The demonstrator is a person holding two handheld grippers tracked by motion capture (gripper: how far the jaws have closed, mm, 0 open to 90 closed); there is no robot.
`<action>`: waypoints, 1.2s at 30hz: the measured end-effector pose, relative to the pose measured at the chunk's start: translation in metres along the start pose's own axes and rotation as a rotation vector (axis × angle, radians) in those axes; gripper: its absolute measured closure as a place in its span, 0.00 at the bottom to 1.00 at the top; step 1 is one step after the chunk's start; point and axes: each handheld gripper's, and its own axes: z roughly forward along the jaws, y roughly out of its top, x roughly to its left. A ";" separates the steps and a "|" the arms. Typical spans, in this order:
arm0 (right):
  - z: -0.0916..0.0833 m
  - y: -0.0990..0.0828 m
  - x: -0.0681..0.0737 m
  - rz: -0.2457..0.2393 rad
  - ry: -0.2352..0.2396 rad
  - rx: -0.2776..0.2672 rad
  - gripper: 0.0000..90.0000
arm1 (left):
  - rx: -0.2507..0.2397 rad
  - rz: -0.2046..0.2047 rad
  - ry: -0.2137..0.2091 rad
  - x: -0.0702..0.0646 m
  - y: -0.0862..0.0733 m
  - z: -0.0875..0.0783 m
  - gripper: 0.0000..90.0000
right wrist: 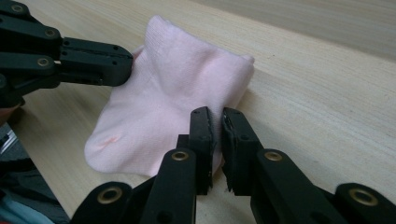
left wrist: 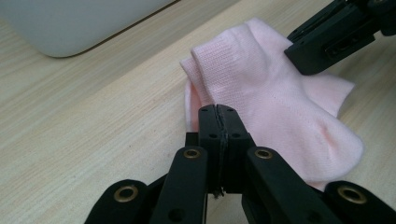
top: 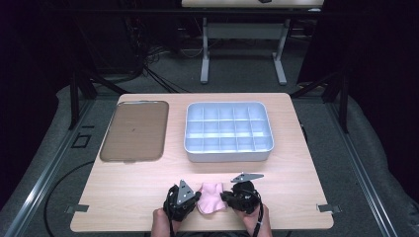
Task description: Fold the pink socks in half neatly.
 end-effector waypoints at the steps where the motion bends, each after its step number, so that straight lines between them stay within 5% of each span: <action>1: 0.000 0.000 0.000 0.001 -0.003 0.002 0.92 | -0.003 0.003 0.000 0.001 0.001 -0.001 0.98; 5: 0.001 0.000 0.001 0.000 -0.023 0.005 0.92 | -0.026 0.005 0.000 0.000 0.003 -0.007 0.93; 9: 0.001 0.000 0.001 -0.003 -0.032 -0.002 0.92 | -0.063 0.008 -0.055 -0.002 0.007 -0.013 0.91; 15: 0.002 -0.001 0.001 -0.007 -0.034 -0.002 0.87 | 0.005 0.037 -0.081 -0.003 0.006 0.001 0.93; 23: 0.000 -0.005 -0.003 0.023 0.020 0.011 0.75 | 0.020 0.032 -0.075 -0.003 0.004 0.006 0.96; 30: 0.003 -0.008 -0.007 0.071 0.069 -0.004 0.93 | 0.031 0.022 -0.070 -0.004 0.004 0.006 0.98; 36: -0.005 -0.007 -0.002 0.046 0.060 -0.026 0.94 | 0.037 0.017 -0.057 -0.005 0.005 0.007 0.98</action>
